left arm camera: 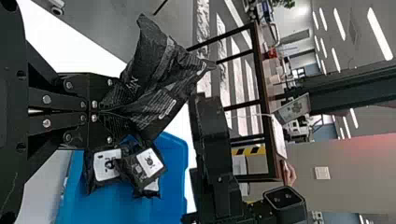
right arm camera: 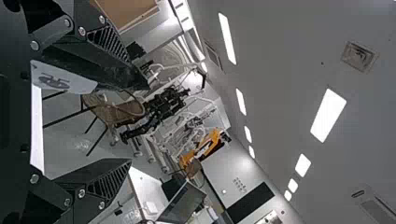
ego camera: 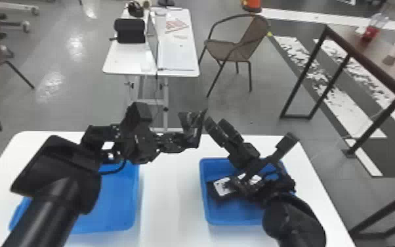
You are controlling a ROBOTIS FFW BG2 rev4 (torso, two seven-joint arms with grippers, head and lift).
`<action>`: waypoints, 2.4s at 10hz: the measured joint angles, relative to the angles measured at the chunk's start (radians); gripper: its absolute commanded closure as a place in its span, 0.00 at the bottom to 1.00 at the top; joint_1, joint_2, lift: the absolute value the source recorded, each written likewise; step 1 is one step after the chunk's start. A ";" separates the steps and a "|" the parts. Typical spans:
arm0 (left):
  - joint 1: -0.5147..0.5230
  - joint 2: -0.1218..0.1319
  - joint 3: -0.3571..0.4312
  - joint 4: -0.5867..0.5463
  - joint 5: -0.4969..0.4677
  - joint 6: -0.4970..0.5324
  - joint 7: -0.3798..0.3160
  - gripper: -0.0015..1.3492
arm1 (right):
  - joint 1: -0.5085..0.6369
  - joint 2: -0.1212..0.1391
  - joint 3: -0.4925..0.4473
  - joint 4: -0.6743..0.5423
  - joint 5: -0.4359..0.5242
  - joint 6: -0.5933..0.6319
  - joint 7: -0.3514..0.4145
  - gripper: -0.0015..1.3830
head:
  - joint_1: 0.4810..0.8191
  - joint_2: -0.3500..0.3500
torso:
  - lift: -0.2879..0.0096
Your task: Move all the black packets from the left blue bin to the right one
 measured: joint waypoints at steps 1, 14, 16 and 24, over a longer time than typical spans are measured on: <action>-0.015 -0.001 -0.016 0.027 0.016 -0.005 -0.003 0.90 | -0.014 0.007 0.005 0.003 0.006 0.000 0.000 0.23 | 0.63 0.26 | 0.97; 0.080 -0.001 0.103 -0.025 0.108 -0.027 0.086 0.10 | -0.039 0.005 -0.069 0.033 0.076 0.020 -0.029 0.93 | 0.63 0.28 | 0.97; 0.191 -0.001 0.232 -0.165 0.159 0.001 0.126 0.00 | 0.021 -0.039 -0.139 0.055 0.069 0.021 -0.040 0.93 | 0.63 0.28 | 0.97; 0.422 -0.001 0.518 -0.478 0.430 0.005 0.231 0.09 | 0.039 -0.089 -0.253 0.310 0.099 -0.097 -0.053 0.07 | 0.63 0.37 | 0.97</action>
